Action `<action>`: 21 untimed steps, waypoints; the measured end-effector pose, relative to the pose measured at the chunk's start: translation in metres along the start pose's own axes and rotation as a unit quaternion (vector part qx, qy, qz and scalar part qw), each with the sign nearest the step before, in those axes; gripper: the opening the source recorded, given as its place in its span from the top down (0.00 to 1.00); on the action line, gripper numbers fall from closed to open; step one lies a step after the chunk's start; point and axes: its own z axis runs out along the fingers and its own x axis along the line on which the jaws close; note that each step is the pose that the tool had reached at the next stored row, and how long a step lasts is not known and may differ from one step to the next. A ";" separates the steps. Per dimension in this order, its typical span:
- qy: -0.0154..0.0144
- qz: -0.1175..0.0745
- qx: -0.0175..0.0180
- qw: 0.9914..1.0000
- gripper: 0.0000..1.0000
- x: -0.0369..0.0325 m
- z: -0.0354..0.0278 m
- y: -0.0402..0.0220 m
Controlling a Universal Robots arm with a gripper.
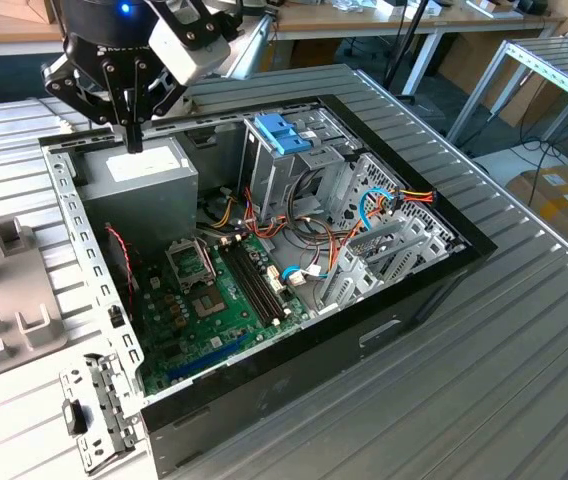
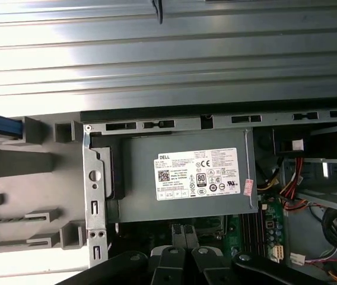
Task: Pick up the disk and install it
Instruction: 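Reach for the disk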
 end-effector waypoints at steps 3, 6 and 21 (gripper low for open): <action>0.000 0.000 0.000 1.000 0.89 0.0026 -0.0001 -0.0002; 0.000 0.000 0.000 1.000 0.89 0.0059 -0.0002 -0.0005; 0.000 0.000 0.000 1.000 0.89 0.0182 -0.0005 -0.0014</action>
